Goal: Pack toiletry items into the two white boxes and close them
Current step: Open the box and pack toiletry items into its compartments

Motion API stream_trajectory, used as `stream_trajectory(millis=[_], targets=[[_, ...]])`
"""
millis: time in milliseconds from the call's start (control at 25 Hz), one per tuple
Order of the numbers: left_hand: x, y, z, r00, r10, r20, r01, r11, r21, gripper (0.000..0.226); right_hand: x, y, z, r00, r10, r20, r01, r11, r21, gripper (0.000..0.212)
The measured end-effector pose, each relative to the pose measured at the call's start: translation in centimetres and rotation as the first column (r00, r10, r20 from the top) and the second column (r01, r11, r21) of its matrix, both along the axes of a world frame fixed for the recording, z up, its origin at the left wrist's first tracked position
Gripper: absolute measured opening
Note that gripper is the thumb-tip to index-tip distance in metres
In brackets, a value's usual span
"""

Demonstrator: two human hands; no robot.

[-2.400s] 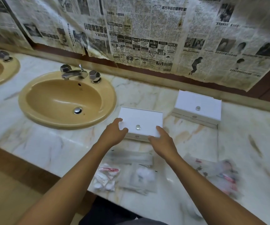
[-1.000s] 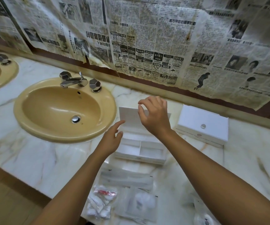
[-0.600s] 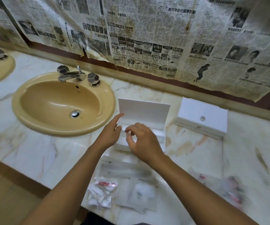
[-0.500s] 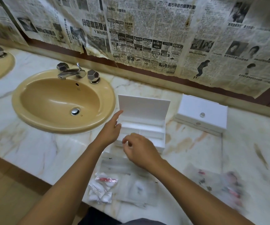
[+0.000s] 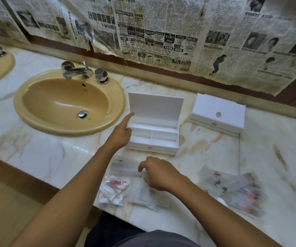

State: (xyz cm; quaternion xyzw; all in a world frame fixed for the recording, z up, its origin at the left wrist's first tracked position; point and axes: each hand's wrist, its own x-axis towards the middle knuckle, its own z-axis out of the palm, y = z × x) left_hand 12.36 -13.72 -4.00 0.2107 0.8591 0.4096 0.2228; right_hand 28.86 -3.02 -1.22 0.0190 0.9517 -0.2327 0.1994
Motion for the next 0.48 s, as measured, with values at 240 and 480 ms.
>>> stream_trajectory(millis=[240,480], targets=[[0.8,-0.4,-0.4,1.0,0.0,-0.003,0.0,0.999,-0.033,0.058,0.6,0.4,-0.8,0.998,-0.051,0.039,0.051,0.999,-0.002,0.02],[-0.3,-0.8,-1.2,1.0,0.008,-0.002,-0.008,1.0,-0.022,0.059,-0.9,2.2,1.7,0.984,-0.178,0.02,0.179,0.973,-0.147,0.021]])
